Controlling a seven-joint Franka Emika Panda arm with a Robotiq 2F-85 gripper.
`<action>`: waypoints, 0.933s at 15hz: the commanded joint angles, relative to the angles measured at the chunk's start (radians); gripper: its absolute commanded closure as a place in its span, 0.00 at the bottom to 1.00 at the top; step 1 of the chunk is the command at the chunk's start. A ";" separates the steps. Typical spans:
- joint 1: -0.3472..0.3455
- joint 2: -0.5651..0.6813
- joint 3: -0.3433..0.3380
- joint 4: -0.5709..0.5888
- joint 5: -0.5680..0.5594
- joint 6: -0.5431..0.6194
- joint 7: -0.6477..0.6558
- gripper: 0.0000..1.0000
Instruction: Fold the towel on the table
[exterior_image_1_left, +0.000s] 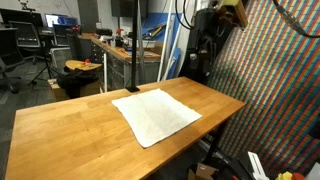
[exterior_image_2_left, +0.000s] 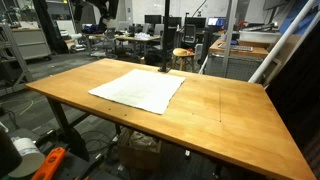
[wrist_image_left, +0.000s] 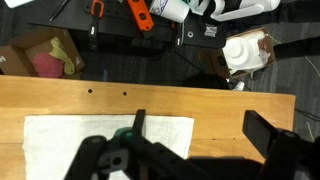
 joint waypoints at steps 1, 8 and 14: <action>-0.022 0.001 0.019 0.006 0.005 -0.003 -0.006 0.00; -0.047 0.006 0.023 -0.051 0.016 0.073 0.027 0.00; -0.091 0.044 0.020 -0.082 0.065 0.208 0.236 0.00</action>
